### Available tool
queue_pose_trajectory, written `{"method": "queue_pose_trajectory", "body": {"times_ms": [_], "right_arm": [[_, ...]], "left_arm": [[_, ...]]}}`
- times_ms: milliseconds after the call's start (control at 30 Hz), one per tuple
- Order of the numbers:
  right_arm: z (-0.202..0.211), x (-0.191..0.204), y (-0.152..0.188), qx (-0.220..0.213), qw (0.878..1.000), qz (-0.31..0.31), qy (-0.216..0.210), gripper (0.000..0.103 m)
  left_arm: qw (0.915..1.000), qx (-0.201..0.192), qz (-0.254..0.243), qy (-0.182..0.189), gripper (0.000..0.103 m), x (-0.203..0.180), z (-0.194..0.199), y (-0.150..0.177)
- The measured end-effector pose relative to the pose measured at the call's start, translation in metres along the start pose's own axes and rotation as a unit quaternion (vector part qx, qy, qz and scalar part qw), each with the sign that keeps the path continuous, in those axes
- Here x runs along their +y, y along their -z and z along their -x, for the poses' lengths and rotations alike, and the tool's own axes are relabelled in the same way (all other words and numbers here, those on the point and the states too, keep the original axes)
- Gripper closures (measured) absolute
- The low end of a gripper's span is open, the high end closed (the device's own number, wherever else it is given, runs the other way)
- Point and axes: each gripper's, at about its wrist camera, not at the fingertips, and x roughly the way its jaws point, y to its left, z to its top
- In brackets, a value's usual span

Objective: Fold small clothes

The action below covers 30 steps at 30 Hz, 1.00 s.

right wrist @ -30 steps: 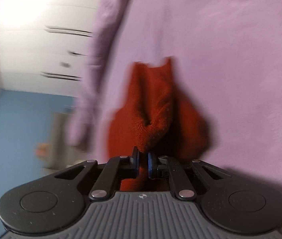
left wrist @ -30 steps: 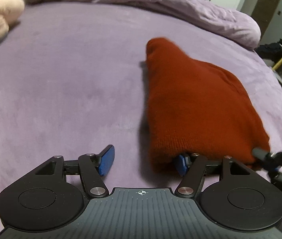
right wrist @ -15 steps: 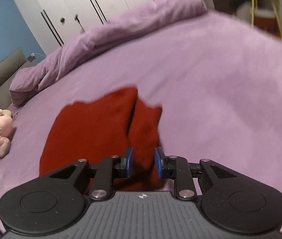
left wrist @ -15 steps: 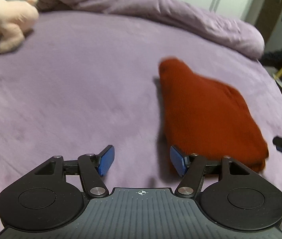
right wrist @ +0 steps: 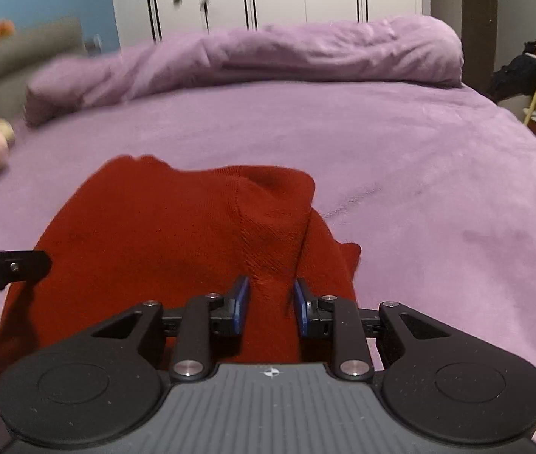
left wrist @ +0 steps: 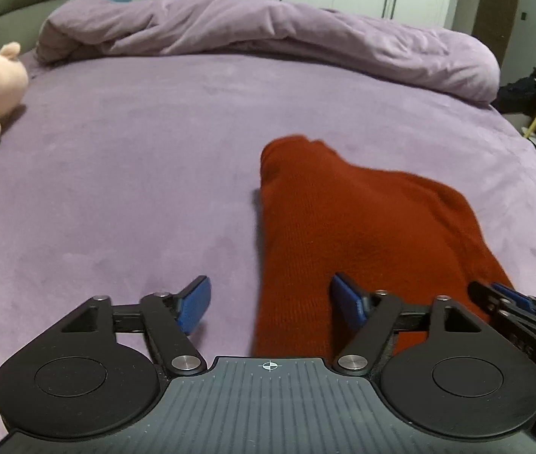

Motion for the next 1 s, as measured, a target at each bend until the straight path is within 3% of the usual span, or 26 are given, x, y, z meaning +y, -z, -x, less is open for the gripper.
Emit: {"method": "queue_pose_trajectory", "body": {"times_ms": [100, 267, 367, 500, 667, 767, 833, 1000], "right_arm": [[-0.002, 0.001, 0.003, -0.010, 1.000, 0.027, -0.005, 0.079], [0.014, 0.012, -0.013, 0.012, 1.000, 0.019, 0.011, 0.079], [0.038, 0.013, 0.001, -0.016, 1.000, 0.017, 0.007, 0.079], [0.038, 0.007, 0.021, 0.003, 1.000, 0.015, 0.007, 0.078], [0.035, 0.014, 0.007, 0.047, 0.998, 0.047, 0.012, 0.077], [0.052, 0.020, 0.001, 0.086, 0.995, 0.038, 0.013, 0.064], [0.068, 0.025, 0.005, 0.104, 0.994, 0.036, 0.010, 0.032], [0.105, 0.030, 0.017, 0.127, 0.992, 0.015, 0.012, 0.016]], "left_arm": [[0.9999, -0.007, -0.015, -0.003, 0.021, -0.002, -0.004, 0.004], [0.9997, 0.005, 0.021, 0.008, 0.022, 0.010, 0.023, 0.007], [0.9995, 0.017, 0.024, 0.014, 0.022, 0.012, 0.031, 0.023], [0.9994, 0.032, -0.006, 0.010, 0.018, 0.006, 0.021, 0.036], [0.9985, 0.048, -0.024, -0.009, 0.017, 0.000, 0.034, 0.035], [0.9982, 0.043, -0.038, -0.018, 0.015, -0.007, 0.059, 0.038], [0.9979, 0.041, -0.042, -0.026, 0.006, -0.010, 0.076, 0.041], [0.9982, 0.047, -0.032, -0.018, 0.002, -0.013, 0.103, 0.047]]}}
